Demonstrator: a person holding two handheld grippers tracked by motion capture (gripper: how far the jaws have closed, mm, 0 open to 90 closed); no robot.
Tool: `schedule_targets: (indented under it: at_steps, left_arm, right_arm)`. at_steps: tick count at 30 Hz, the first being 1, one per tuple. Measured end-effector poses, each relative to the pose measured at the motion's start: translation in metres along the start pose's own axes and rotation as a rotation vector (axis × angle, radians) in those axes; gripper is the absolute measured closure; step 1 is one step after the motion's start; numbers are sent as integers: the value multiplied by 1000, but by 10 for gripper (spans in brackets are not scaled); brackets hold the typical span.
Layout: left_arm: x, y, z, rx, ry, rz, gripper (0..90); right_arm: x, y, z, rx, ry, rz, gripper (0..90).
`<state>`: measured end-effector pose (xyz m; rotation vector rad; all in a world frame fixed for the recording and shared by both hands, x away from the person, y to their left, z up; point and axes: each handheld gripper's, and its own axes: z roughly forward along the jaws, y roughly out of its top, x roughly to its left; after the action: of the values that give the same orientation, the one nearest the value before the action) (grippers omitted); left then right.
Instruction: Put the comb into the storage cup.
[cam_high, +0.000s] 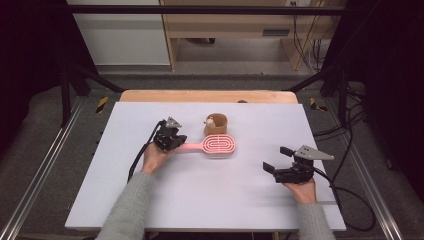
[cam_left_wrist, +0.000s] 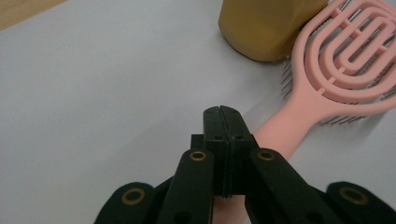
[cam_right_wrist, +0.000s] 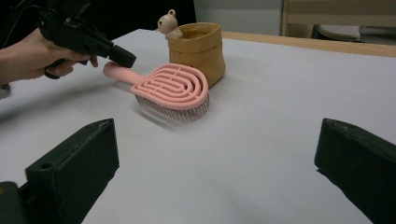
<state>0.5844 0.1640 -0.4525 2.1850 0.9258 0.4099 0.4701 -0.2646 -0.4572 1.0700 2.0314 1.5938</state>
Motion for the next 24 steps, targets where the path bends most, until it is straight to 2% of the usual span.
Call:
schedule_targets:
  at_steps: [8,17,24]
  left_arm:
    - [-6,-3,-4,3,-17,31,897]
    - [-5,-6,-5,5,-18,27,897]
    - [-5,-4,-7,-35,-4,39,882]
  right_arm:
    - [0,0,0,1,0,1,3]
    - [0,0,0,2,0,1,3]
    - [0,0,0,2,1,1,3]
